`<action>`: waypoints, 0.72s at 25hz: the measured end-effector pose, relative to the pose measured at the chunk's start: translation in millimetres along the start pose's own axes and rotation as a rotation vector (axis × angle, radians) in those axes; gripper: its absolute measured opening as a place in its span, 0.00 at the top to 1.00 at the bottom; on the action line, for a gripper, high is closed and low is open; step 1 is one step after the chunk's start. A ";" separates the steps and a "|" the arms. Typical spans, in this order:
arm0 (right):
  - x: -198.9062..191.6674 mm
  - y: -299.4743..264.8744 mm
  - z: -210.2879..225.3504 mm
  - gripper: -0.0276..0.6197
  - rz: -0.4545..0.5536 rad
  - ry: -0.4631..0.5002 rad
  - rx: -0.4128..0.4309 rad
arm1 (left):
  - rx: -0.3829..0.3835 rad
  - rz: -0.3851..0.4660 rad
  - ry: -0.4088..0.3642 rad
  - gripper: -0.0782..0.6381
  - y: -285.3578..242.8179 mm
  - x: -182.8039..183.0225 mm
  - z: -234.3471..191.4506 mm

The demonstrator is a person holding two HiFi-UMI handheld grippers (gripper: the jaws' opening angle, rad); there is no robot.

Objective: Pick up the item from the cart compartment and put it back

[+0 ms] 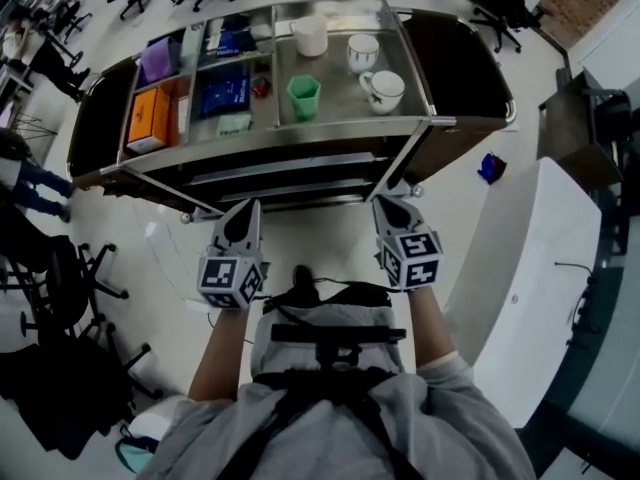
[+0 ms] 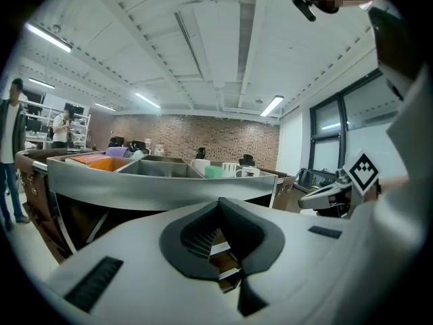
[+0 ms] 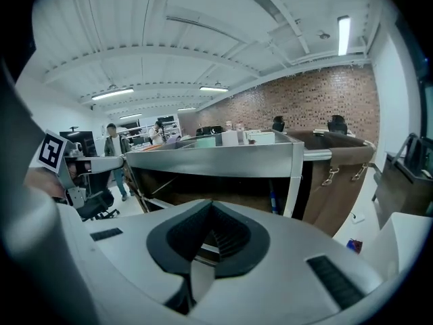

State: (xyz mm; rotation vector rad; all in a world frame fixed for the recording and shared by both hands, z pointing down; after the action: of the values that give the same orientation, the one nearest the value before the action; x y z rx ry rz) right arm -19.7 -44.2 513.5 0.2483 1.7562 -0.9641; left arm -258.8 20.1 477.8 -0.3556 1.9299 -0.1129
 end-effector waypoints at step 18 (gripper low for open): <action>109.8 -32.2 88.2 0.94 0.026 0.062 0.064 | -0.068 -0.069 0.067 0.89 -94.8 78.1 35.9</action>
State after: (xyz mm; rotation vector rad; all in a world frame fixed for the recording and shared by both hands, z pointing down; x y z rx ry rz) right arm -22.0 -157.8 424.4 0.3447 1.7759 -1.0048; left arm -234.0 -90.1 417.7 -0.4691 1.9921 -0.1053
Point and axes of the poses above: the fingertips, and each gripper's own axes: y backward along the fingers, z to its right, x out of its top, the point moved 2 cm from there along y, backward along the fingers, and after that the axes turned 15 degrees about y, right-handed, at the moved point
